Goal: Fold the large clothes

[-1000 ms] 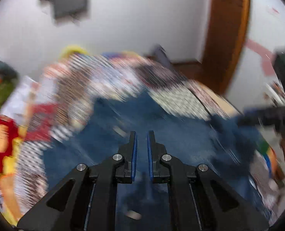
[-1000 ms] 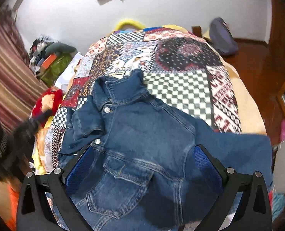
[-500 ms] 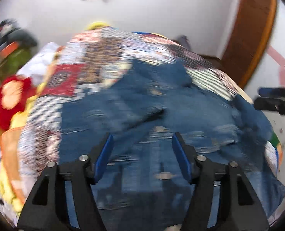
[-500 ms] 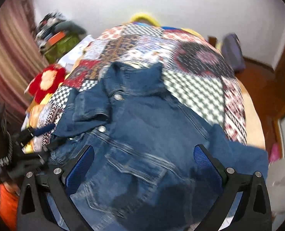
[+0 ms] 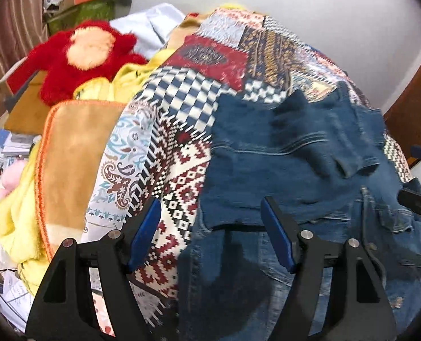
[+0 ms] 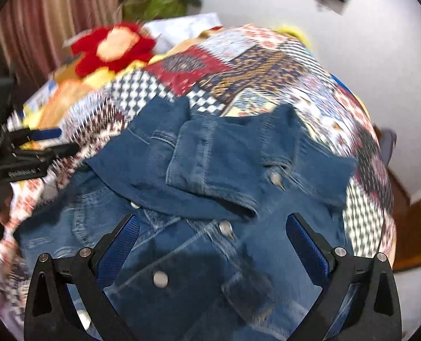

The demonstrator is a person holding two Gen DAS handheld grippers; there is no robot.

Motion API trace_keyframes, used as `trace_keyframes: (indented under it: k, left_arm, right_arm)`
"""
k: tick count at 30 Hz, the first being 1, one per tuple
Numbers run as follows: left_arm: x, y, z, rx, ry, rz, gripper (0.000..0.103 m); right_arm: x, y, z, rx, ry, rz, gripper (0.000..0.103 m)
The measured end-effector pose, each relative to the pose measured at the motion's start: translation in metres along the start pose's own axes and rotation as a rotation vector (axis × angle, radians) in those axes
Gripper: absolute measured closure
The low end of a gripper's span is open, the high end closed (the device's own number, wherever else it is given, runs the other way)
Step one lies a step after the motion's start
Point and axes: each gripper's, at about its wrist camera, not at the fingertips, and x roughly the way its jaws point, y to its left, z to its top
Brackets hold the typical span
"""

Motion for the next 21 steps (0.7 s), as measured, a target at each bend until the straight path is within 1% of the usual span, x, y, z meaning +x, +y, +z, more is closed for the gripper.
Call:
trace_keyframes:
  k: [4,5,6,9,11,13,16,18,21]
  left_arm:
    - [0.023,-0.004,0.003,0.031,0.023,-0.031,0.031]
    - [0.027,-0.007,0.005,0.042,0.024,-0.036,0.031]
    - [0.032,-0.010,0.006,0.053,0.027,-0.043,0.031]
    - [0.053,-0.021,0.011,0.084,0.063,-0.061,0.031]
    - [0.067,-0.027,0.010,0.108,0.095,-0.058,0.031]
    - [0.077,-0.030,0.007,0.112,0.109,-0.053,0.031]
    - [0.081,-0.031,0.003,0.104,0.093,-0.039,0.030]
    - [0.082,-0.032,0.001,0.113,0.085,-0.030,0.030]
    - [0.082,-0.032,-0.002,0.116,0.089,-0.015,0.026]
  right_arm:
    - [0.032,0.019,0.018,-0.078,0.019,-0.029,0.002]
    - [0.041,0.022,0.022,-0.084,0.027,-0.039,0.005]
    - [0.048,0.023,0.024,-0.082,0.034,-0.048,0.010]
    - [0.073,0.021,0.029,-0.060,0.068,-0.037,0.019]
    - [0.089,0.017,0.029,-0.041,0.094,-0.029,0.023]
    - [0.099,0.015,0.025,-0.046,0.105,-0.033,0.026]
    - [0.108,0.019,0.019,-0.080,0.086,-0.029,0.039]
    - [0.108,0.021,0.019,-0.074,0.078,0.003,0.059]
    - [0.102,0.018,0.022,-0.027,0.062,0.044,0.068]
